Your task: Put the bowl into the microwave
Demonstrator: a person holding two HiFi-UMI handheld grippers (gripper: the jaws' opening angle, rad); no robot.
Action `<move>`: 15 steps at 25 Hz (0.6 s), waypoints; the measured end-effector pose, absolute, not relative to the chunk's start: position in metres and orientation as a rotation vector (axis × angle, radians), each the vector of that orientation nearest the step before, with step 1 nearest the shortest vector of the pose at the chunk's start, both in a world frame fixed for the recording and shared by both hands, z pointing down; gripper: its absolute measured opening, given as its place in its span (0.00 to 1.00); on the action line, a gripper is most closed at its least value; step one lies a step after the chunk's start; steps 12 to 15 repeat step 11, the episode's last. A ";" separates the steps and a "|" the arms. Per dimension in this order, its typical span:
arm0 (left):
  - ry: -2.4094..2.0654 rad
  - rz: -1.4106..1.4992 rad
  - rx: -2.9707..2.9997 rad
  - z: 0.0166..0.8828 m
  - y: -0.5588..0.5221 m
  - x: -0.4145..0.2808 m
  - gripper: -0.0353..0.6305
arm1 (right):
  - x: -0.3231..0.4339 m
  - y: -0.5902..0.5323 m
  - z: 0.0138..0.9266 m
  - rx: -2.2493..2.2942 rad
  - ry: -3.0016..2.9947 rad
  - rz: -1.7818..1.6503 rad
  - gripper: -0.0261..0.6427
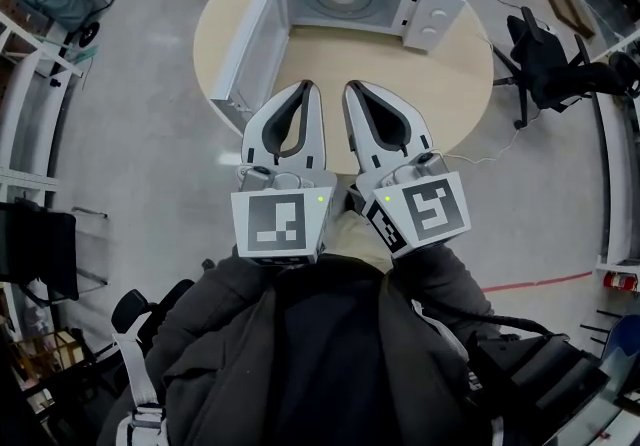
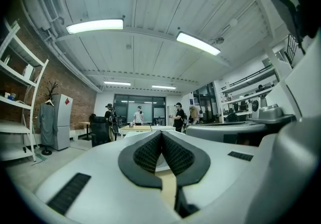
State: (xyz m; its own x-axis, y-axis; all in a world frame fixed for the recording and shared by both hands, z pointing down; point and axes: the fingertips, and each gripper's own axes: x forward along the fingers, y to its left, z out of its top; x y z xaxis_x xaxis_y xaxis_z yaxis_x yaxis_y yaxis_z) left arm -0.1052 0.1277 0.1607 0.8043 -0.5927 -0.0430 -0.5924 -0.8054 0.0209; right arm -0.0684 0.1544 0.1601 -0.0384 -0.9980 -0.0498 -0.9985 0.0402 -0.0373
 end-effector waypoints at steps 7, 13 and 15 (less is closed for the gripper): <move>-1.007 -0.126 2.990 0.148 0.138 -0.119 0.07 | -0.083 0.165 0.148 -2.117 2.235 0.068 0.05; -1.010 -0.131 2.994 0.147 0.140 -0.118 0.07 | -0.082 0.169 0.144 -2.116 2.232 0.086 0.05; -1.010 -0.131 2.994 0.147 0.140 -0.118 0.07 | -0.082 0.169 0.144 -2.116 2.232 0.086 0.05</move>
